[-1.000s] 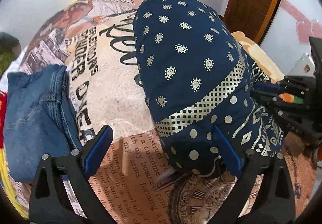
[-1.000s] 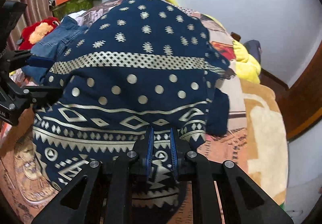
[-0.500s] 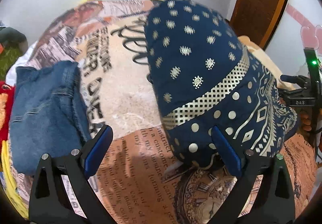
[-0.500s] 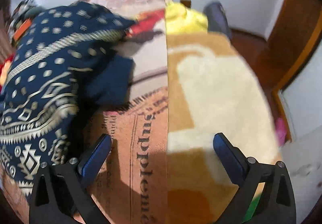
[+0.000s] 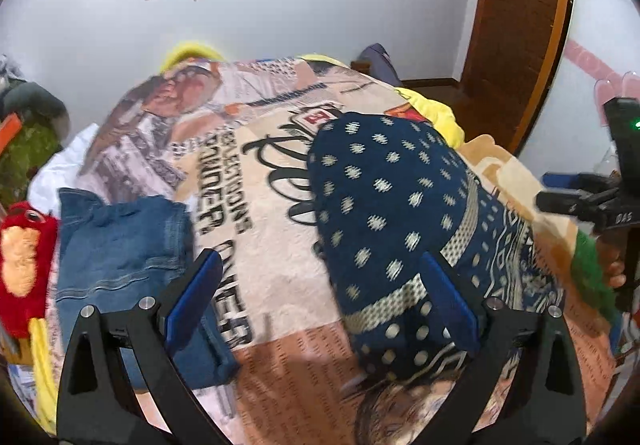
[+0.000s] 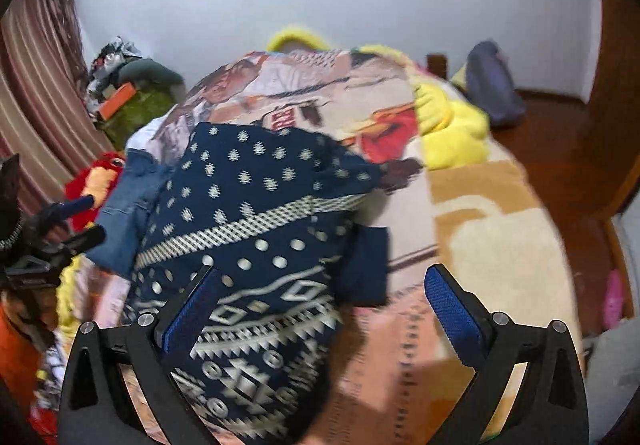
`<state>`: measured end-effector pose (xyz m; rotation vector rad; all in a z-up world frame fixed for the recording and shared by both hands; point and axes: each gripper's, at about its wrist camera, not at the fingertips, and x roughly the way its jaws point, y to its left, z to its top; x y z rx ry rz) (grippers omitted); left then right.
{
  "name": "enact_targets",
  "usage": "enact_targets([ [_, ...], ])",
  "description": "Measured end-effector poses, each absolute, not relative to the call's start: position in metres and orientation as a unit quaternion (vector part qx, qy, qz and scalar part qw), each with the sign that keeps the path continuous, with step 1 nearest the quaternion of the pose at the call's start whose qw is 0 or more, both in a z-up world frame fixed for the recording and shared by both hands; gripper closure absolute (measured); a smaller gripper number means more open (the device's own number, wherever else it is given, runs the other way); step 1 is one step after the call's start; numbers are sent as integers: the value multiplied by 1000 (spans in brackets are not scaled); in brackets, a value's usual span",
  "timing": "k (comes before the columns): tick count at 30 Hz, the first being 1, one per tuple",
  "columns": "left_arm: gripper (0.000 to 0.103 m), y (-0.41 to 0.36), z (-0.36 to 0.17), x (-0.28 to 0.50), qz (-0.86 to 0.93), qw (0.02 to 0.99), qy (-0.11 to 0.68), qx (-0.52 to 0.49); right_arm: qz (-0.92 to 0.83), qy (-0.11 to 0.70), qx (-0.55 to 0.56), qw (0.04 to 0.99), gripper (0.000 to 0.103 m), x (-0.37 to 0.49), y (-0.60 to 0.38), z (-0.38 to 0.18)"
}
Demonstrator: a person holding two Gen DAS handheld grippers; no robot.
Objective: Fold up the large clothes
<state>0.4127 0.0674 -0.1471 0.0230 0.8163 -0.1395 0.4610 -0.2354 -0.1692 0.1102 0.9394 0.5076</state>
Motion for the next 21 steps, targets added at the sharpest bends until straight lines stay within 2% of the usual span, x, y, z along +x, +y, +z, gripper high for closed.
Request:
enact_targets([
  [8, 3, 55, -191, 462, -142, 871, 463, -83, 272, 530, 98, 797, 2, 510, -211, -232],
  [15, 0, 64, -212, 486, -179, 849, 477, -140, 324, 542, 159, 759, 3, 539, -200, -253],
  [19, 0, 71, -223, 501, -197, 830, 490, -181, 341, 549, 193, 738, 6, 552, -188, -260],
  [21, 0, 74, -229, 505, -204, 820, 494, -203, 341, 556, 212, 728, 11, 555, -184, -262],
])
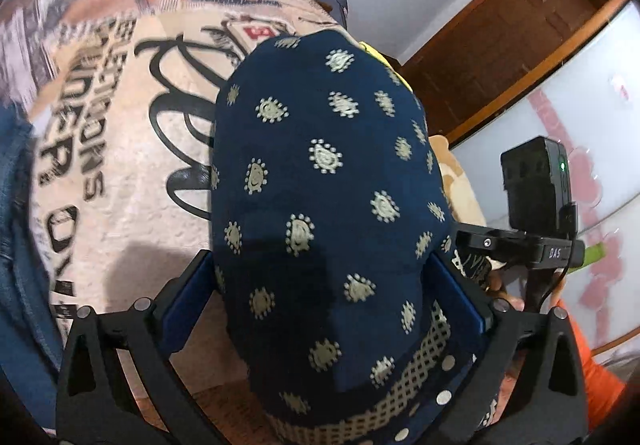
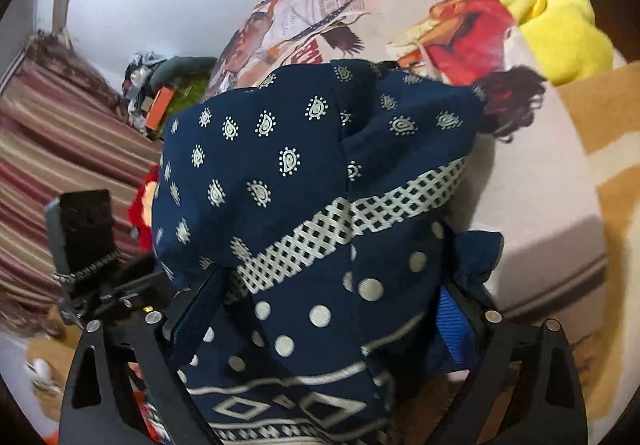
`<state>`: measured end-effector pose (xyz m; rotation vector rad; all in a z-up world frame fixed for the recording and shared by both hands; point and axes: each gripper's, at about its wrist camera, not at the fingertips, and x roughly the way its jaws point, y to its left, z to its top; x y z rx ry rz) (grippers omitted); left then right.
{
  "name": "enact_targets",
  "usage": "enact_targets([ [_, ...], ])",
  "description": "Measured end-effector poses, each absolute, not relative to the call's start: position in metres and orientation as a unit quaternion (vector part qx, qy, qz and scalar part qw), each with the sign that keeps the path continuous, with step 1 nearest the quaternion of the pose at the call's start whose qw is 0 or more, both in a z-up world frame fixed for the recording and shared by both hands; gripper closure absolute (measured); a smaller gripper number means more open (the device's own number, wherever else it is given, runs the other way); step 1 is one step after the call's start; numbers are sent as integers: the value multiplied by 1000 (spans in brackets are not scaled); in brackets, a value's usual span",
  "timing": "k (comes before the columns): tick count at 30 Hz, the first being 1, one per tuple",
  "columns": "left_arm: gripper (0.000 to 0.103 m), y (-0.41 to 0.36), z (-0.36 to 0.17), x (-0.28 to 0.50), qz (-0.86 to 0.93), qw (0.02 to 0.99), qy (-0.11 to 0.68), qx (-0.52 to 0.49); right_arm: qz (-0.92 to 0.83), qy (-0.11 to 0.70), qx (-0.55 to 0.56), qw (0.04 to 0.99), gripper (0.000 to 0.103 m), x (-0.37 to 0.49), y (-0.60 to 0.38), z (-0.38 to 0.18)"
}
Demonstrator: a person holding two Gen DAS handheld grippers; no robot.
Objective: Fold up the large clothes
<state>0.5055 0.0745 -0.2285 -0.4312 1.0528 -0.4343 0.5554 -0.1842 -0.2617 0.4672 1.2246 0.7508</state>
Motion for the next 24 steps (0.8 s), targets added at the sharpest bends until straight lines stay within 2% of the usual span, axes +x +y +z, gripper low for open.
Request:
enact_targets([
  [2, 11, 76, -229, 505, -219, 816, 490, -217, 341, 560, 222, 722, 21, 556, -181, -260],
  [3, 13, 76, -228, 502, -216, 818, 487, -217, 341, 559, 225, 721, 24, 555, -181, -259],
  [5, 29, 76, -223, 495, -219, 822, 480, -214, 341, 557, 224, 723, 37, 553, -182, -256],
  [7, 39, 76, -215, 488, -219, 826, 476, -209, 346, 552, 214, 728, 50, 549, -183, -249],
  [8, 42, 77, -212, 484, -219, 826, 475, -209, 351, 550, 208, 729, 59, 546, -184, -245],
  [11, 51, 78, -199, 473, -221, 832, 469, -196, 361, 549, 200, 727, 73, 538, -186, -233],
  [14, 55, 79, -180, 459, -222, 845, 453, -177, 368, 542, 182, 733, 78, 526, -180, -219],
  [24, 59, 111, -85, 405, -198, 898, 374, -124, 403, 492, 170, 753, 83, 498, -141, -146],
])
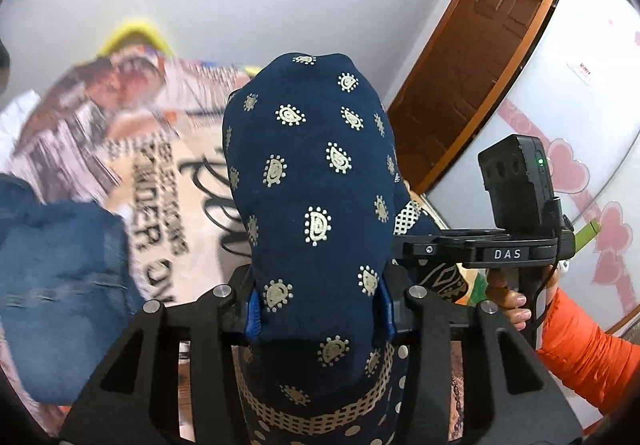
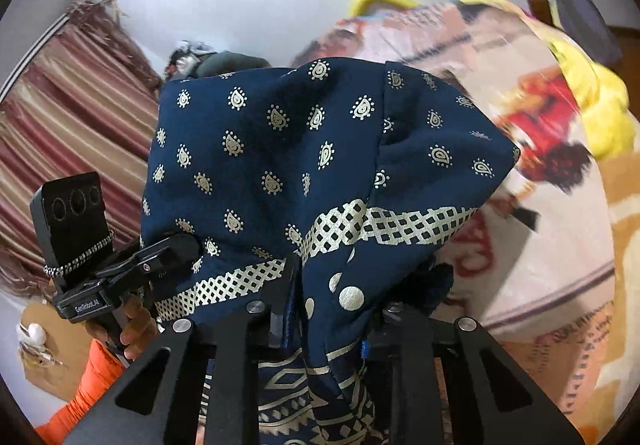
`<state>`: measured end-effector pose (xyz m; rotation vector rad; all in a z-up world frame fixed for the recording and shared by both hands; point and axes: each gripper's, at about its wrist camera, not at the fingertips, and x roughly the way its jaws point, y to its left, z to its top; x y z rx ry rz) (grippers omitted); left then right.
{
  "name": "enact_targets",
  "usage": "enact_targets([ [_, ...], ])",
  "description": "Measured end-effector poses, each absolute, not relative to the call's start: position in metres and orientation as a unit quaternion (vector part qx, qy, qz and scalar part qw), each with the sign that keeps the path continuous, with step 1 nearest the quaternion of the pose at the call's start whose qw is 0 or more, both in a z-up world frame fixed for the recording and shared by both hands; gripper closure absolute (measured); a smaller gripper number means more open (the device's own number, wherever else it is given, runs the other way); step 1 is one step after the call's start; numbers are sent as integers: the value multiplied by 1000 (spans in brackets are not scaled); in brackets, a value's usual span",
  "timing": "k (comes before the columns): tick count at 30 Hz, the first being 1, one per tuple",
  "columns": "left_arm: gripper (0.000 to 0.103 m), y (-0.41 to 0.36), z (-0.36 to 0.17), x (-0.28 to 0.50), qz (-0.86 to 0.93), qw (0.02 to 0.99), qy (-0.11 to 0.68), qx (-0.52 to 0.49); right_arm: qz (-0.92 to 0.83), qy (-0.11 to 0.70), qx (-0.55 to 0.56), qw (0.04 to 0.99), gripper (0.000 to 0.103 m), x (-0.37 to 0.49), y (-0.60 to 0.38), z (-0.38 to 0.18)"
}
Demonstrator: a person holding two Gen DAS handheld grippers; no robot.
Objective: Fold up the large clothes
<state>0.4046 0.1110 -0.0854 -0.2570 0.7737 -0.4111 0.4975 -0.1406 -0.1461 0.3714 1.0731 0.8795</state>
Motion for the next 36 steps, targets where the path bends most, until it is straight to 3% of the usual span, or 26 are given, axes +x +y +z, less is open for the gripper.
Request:
enact_targets([
  [6, 61, 163, -63, 391, -169, 909, 352, -143, 422, 473, 152, 758, 83, 492, -83, -108],
  [13, 62, 247, -78, 375, -123, 915, 343, -174, 449, 478, 115, 746, 83, 491, 19, -110],
  [24, 61, 378, -165, 389, -32, 893, 389, -225, 453, 509, 52, 730, 83, 510, 165, -171],
  [27, 57, 398, -190, 389, -18, 890, 395, -225, 439, 499, 27, 746, 83, 520, 180, -186],
  [32, 39, 409, -204, 391, -23, 896, 383, -223, 441, 487, -6, 754, 82, 536, 183, -201],
  [36, 38, 388, -194, 394, -1, 906, 392, -163, 446, 474, -44, 758, 82, 529, 176, -202],
])
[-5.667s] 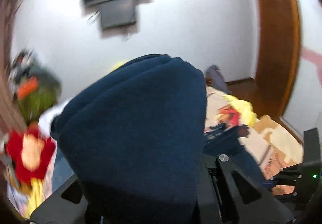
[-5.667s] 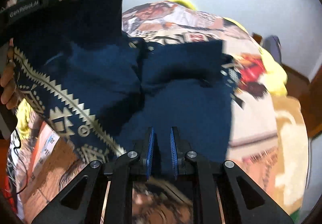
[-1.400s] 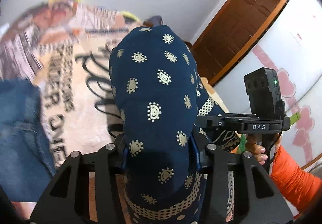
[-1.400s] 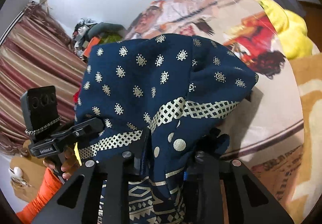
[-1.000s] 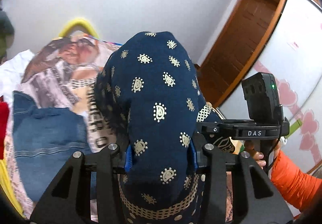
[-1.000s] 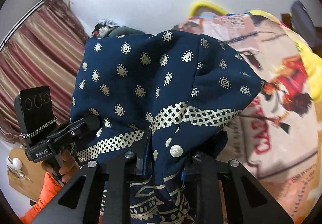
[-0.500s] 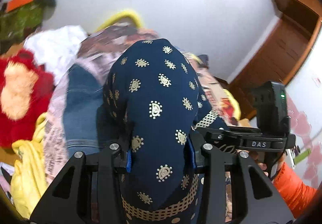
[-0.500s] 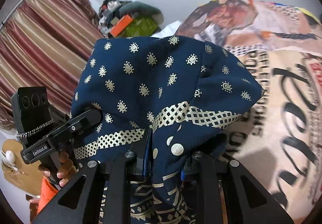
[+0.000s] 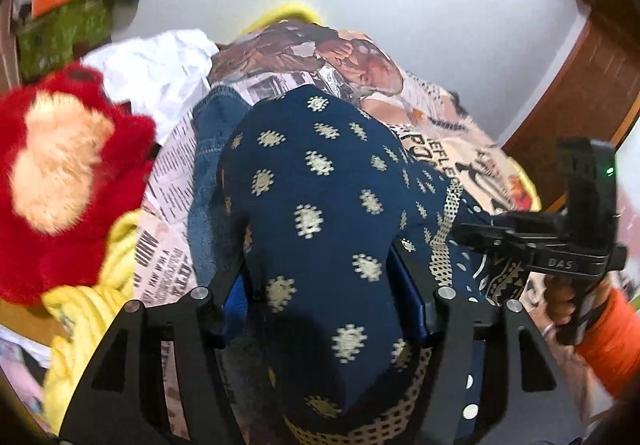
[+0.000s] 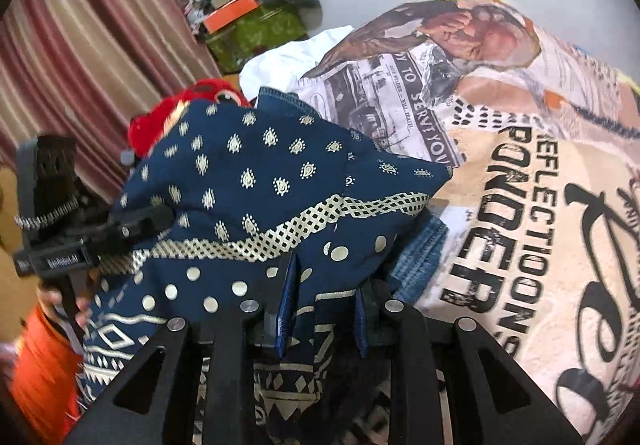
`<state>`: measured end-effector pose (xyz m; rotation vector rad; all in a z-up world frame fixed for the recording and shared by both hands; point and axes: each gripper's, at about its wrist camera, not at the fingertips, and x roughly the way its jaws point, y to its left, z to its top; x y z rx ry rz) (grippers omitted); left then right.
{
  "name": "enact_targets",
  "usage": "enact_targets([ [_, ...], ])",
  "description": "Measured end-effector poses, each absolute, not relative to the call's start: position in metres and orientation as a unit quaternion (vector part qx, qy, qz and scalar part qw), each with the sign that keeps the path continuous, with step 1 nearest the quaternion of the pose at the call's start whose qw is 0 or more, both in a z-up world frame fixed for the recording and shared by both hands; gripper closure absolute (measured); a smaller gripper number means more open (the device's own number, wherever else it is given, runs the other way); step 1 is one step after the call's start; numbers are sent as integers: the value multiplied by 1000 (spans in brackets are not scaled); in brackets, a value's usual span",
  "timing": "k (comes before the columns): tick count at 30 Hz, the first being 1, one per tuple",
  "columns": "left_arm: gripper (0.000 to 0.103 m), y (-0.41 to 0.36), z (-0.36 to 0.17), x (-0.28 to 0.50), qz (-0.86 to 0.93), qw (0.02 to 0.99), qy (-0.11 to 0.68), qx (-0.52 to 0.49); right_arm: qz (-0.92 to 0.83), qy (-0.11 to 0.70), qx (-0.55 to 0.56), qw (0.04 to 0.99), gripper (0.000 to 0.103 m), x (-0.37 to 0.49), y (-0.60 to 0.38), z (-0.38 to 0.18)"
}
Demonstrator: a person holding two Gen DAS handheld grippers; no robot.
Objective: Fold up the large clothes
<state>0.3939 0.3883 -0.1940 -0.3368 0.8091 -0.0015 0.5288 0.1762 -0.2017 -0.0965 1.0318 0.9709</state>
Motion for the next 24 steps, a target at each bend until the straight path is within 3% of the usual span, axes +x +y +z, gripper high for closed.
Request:
enact_targets([
  [9, 36, 348, -150, 364, 53, 921, 386, -33, 401, 382, -113, 825, 81, 487, 139, -140],
  [12, 30, 331, -142, 349, 30, 925, 377, -21, 440, 378, -87, 810, 81, 470, 135, -125],
  [14, 21, 319, -145, 341, 17, 926, 376, -11, 466, 379, -79, 796, 81, 454, 140, -121],
  [18, 18, 301, -175, 333, 16, 911, 411, 17, 502, 383, -100, 769, 81, 422, 162, -137],
  [24, 15, 305, -201, 313, 34, 903, 429, 12, 444, 417, -205, 766, 81, 403, 177, -204],
])
